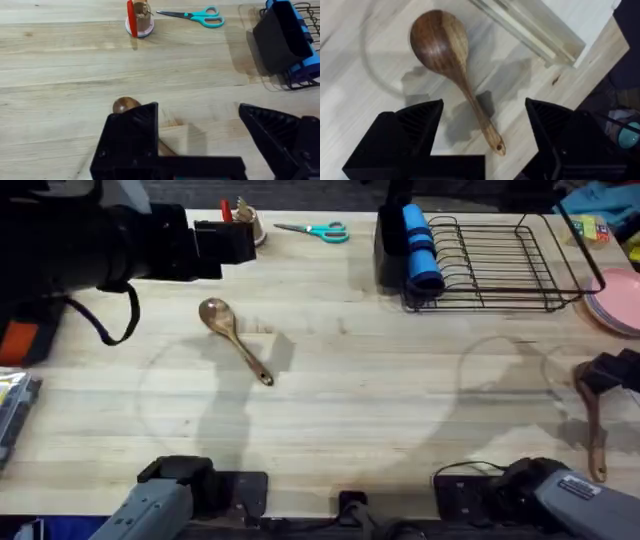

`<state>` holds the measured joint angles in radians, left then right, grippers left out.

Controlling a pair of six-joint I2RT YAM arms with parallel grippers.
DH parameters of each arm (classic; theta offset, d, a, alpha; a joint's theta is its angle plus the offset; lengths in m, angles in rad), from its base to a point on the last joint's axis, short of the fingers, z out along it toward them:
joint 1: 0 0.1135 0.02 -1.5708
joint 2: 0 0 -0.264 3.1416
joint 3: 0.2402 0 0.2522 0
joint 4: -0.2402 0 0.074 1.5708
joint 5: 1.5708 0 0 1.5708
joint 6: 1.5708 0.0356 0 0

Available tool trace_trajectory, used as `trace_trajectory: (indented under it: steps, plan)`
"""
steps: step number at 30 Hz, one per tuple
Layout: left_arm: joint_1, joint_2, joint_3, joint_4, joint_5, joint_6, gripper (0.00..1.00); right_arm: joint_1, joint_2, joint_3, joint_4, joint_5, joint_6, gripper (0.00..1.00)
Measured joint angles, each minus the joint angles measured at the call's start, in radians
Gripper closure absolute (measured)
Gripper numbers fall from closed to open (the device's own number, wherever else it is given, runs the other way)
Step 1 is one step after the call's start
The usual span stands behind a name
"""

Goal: Pick up the spoon on the table one by one and put them onto the rack

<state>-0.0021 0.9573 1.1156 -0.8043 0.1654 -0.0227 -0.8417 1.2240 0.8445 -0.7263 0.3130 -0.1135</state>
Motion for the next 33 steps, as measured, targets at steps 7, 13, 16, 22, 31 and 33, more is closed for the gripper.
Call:
trace_trajectory:
  steps: [7,13,16,22,31,33]
  plan:
    - [0.000,0.000,0.000,0.000,0.000,0.000,0.008,0.000,0.048,-0.029,0.094,-0.004,-0.001,0.005]
    - [0.000,0.000,0.000,0.000,0.000,0.000,0.007,0.000,0.116,-0.036,0.112,-0.118,-0.038,0.005]
    - [0.000,0.000,0.000,0.000,0.000,0.000,0.007,0.000,0.148,-0.036,0.122,-0.146,-0.055,0.005]
    - [0.000,0.000,0.000,0.000,0.000,0.000,0.007,0.000,0.216,-0.036,0.153,-0.161,-0.094,0.005]
    - [0.000,0.000,0.000,0.000,0.000,0.000,0.006,-0.001,0.229,-0.030,0.154,-0.173,-0.104,0.005]
    - [0.000,0.000,0.000,0.000,0.000,0.000,0.007,-0.001,0.229,-0.030,0.154,-0.173,-0.104,0.005]
